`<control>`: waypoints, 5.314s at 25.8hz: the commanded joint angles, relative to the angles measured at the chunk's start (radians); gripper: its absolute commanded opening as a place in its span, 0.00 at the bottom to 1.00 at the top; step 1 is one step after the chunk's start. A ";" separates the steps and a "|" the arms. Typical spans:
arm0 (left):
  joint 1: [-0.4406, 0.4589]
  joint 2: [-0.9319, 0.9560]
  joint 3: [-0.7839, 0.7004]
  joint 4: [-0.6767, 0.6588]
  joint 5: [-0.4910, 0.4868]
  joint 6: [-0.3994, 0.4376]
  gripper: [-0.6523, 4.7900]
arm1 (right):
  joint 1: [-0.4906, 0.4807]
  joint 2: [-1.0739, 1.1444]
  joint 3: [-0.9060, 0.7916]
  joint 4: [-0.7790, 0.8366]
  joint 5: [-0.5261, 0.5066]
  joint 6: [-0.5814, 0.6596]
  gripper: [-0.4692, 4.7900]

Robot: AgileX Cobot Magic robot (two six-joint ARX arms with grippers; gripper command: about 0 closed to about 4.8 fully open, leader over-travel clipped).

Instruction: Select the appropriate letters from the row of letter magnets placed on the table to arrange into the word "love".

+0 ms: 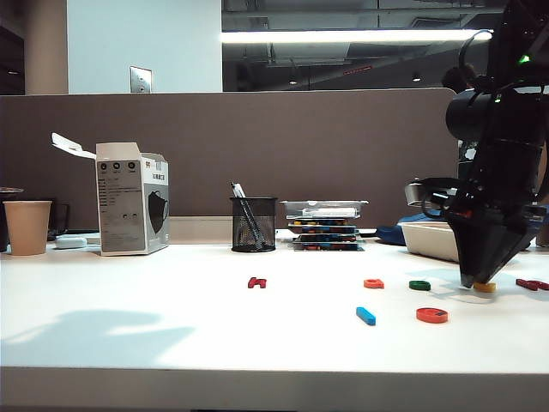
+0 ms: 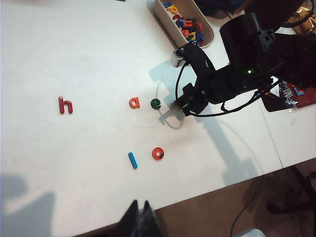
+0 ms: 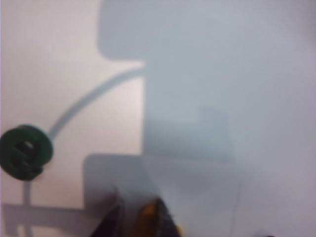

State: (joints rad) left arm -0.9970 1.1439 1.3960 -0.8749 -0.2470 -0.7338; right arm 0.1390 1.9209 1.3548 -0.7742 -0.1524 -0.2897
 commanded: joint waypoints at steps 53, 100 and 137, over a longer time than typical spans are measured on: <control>0.002 -0.003 0.003 0.008 -0.070 0.004 0.11 | 0.117 -0.365 -0.452 0.157 -0.034 0.271 0.08; 0.002 -0.003 0.003 0.007 -0.063 0.004 0.11 | 0.233 -0.053 -0.024 0.089 0.206 0.657 0.53; 0.002 -0.003 0.003 0.007 -0.064 0.005 0.11 | 0.242 0.000 -0.020 0.086 0.225 0.682 0.46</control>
State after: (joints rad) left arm -0.9966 1.1435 1.3960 -0.8749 -0.3099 -0.7334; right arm 0.3786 1.9179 1.3354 -0.6861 0.0795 0.3878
